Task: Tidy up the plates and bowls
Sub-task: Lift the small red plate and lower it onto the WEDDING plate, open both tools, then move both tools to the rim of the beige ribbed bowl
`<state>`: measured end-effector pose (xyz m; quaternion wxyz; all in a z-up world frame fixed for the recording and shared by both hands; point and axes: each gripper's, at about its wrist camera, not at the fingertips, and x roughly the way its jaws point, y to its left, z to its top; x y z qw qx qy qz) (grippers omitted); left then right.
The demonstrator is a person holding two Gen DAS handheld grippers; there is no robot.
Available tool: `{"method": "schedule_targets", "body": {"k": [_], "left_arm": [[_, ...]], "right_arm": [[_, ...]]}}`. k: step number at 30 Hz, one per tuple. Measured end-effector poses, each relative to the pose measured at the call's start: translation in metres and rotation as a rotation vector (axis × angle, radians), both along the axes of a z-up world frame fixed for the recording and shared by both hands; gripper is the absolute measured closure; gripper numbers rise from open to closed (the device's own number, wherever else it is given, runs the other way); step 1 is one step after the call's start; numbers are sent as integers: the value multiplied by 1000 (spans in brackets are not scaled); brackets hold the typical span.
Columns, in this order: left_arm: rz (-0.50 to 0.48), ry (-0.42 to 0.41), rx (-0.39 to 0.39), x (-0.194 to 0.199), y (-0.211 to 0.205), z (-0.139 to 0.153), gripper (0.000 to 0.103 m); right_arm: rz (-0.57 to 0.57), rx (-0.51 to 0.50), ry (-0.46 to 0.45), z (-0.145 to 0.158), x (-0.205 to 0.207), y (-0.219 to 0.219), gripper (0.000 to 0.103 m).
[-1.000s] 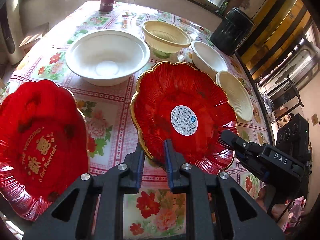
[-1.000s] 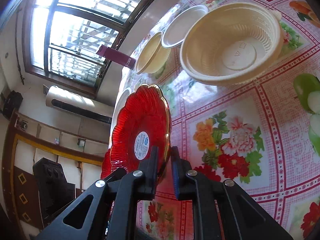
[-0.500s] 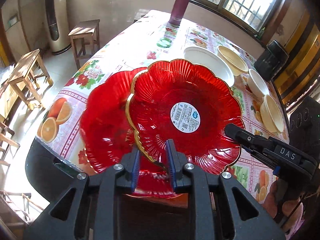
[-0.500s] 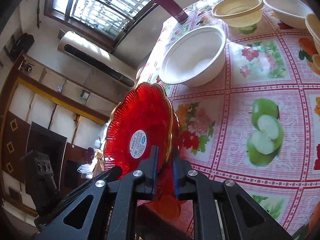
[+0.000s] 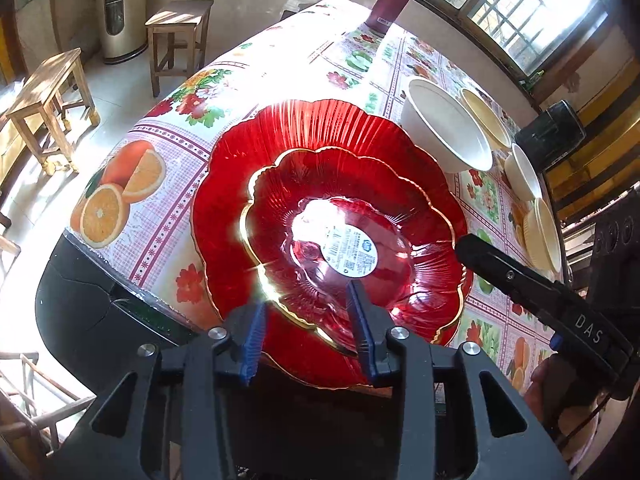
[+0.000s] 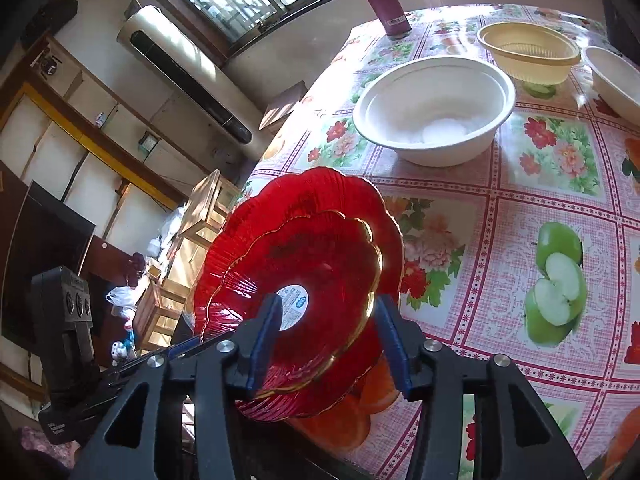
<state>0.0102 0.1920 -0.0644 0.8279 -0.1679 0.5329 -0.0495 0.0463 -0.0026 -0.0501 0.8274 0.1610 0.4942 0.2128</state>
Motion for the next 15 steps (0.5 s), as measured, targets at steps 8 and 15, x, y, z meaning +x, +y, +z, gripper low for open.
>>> {"method": "schedule_targets", "body": {"k": [8, 15], "left_arm": [[-20, -100, -35, -18, -8, 33, 9], [-124, -306, -23, -20, -61, 61, 0]], "right_arm": [[-2, 22, -161, 43, -14, -41, 21], [-163, 131, -294, 50, -36, -125, 16]]}}
